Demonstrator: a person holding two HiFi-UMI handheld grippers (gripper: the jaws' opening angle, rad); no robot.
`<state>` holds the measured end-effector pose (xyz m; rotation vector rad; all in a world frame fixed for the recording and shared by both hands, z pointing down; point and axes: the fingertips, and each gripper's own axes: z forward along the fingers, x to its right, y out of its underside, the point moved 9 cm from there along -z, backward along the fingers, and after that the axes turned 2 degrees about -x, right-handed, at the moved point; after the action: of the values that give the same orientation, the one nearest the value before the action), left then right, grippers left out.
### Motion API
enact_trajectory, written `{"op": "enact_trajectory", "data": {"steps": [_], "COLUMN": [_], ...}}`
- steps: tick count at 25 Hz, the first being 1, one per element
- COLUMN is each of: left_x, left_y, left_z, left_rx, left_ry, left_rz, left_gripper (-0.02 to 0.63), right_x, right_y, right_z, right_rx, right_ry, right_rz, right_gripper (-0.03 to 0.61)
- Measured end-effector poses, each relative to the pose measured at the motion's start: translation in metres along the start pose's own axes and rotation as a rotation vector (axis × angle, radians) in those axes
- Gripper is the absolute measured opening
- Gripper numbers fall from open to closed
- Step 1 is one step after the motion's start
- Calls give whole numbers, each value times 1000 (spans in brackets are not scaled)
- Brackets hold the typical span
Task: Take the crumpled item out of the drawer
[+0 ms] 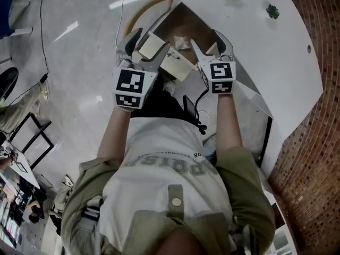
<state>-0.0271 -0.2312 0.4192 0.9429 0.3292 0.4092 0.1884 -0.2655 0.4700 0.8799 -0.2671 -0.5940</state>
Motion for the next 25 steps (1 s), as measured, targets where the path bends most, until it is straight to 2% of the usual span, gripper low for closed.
{"op": "enact_trajectory", "data": {"steps": [5,12,18,25], "left_x": [-10,-16,-25,-33], "left_y": [6,22,44,65], "left_z": [18,33,47,53], "left_rx": [-19,-50,-76,-108], "left_ry": [17,35,32,17], "left_rz": [3,13,8,-11], "left_gripper": [339,341,341,342], "right_x": [2,-4,-4,-3], "right_y": [23,80,132,178], "right_z": [57,122,174,216], "right_rx": [-123,-319,-478,-635], "right_ry": [-83,-207,-325,-392], "right_rz": [-59,-118,-121,-104], "right_gripper": [291,291,299,299]}}
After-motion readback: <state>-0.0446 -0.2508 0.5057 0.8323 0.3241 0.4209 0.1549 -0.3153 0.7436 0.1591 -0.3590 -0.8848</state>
